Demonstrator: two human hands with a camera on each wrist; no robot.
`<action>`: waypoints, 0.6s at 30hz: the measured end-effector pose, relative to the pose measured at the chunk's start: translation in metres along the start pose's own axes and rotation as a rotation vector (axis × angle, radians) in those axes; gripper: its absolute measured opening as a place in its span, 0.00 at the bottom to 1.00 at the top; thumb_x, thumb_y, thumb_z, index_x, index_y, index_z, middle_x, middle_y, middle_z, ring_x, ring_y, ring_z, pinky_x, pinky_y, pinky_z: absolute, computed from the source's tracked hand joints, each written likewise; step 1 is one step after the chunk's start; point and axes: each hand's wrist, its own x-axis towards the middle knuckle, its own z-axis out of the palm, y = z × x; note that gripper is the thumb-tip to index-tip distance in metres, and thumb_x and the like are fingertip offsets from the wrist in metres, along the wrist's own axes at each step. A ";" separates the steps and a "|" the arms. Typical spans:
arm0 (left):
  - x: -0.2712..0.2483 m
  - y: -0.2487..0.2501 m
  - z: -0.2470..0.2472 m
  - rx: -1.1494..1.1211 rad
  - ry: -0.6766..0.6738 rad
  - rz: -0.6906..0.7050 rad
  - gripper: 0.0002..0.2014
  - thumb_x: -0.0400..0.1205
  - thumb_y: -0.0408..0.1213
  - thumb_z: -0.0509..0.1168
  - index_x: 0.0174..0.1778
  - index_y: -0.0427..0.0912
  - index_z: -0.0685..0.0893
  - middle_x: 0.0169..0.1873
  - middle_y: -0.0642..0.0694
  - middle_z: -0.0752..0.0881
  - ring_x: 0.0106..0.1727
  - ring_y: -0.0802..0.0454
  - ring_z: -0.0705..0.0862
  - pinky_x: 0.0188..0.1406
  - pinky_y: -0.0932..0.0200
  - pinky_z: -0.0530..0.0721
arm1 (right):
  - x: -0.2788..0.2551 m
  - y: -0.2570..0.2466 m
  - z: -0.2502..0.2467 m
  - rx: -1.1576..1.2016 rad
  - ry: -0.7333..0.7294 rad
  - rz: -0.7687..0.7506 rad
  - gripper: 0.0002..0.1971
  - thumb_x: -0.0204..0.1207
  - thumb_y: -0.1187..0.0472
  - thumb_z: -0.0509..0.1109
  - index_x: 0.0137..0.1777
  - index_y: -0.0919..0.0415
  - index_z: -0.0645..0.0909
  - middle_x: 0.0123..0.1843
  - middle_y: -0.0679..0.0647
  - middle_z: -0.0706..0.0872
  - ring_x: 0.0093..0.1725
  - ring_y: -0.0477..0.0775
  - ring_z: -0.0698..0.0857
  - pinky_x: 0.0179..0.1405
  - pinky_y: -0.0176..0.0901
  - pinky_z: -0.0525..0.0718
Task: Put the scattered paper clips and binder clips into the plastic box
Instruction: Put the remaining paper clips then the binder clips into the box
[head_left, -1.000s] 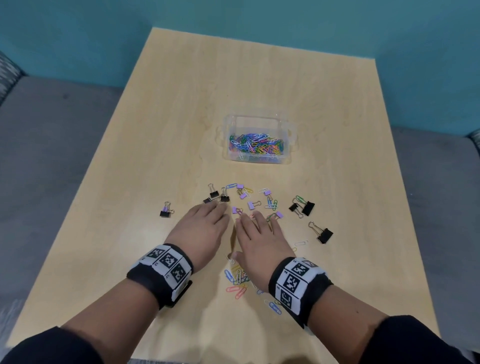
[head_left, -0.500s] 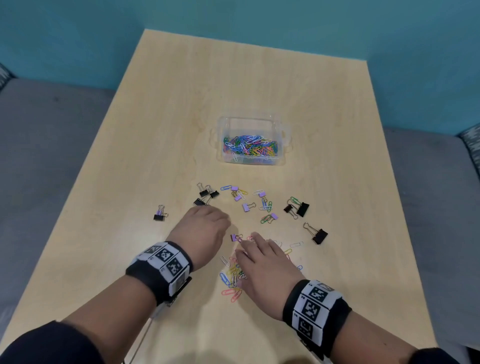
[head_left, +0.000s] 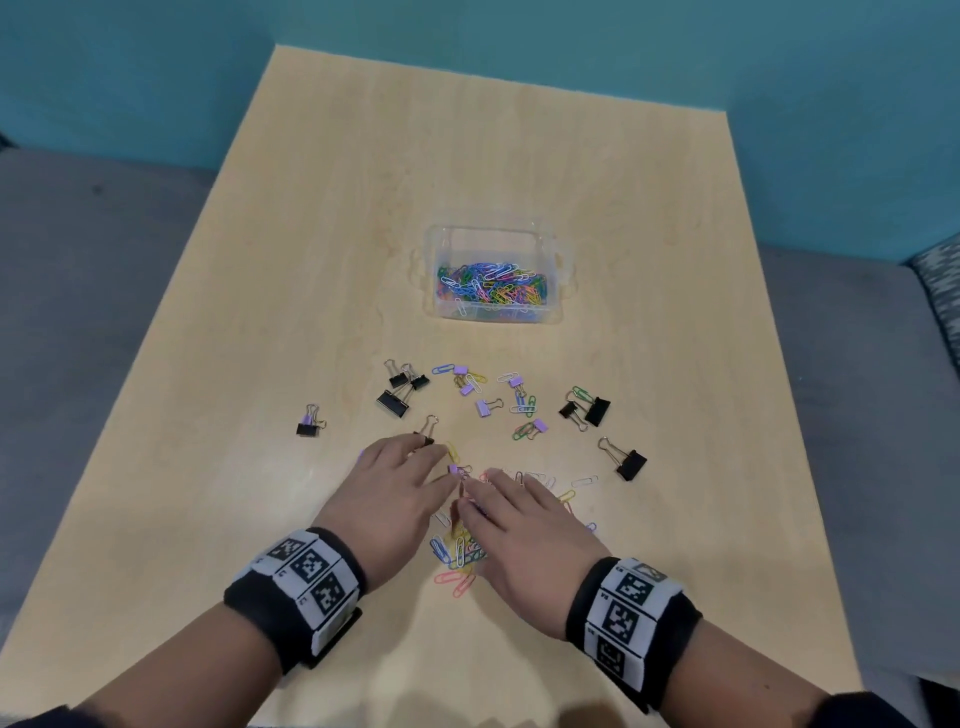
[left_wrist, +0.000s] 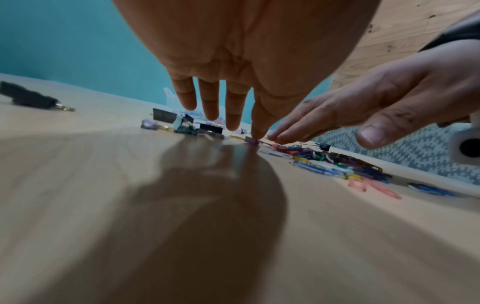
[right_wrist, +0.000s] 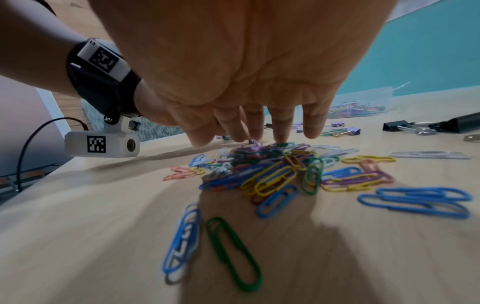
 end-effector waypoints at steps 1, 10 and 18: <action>-0.002 0.000 0.001 0.006 0.006 -0.007 0.23 0.71 0.37 0.53 0.59 0.48 0.85 0.61 0.43 0.84 0.62 0.38 0.77 0.58 0.42 0.80 | 0.001 -0.001 0.001 -0.005 -0.009 0.012 0.30 0.74 0.45 0.66 0.73 0.60 0.72 0.74 0.57 0.75 0.75 0.64 0.72 0.70 0.63 0.74; -0.021 -0.010 0.002 0.022 0.102 -0.089 0.18 0.72 0.34 0.57 0.55 0.42 0.86 0.61 0.40 0.84 0.61 0.37 0.77 0.58 0.44 0.76 | -0.006 -0.002 -0.005 0.049 0.000 -0.005 0.25 0.74 0.46 0.60 0.68 0.58 0.74 0.70 0.55 0.77 0.74 0.62 0.72 0.68 0.59 0.76; -0.006 0.006 -0.006 -0.050 0.116 -0.120 0.17 0.73 0.35 0.62 0.58 0.41 0.84 0.61 0.40 0.83 0.61 0.37 0.78 0.57 0.44 0.79 | 0.026 0.015 -0.011 0.059 -0.033 0.265 0.32 0.79 0.44 0.48 0.77 0.65 0.60 0.82 0.67 0.59 0.82 0.68 0.54 0.80 0.63 0.55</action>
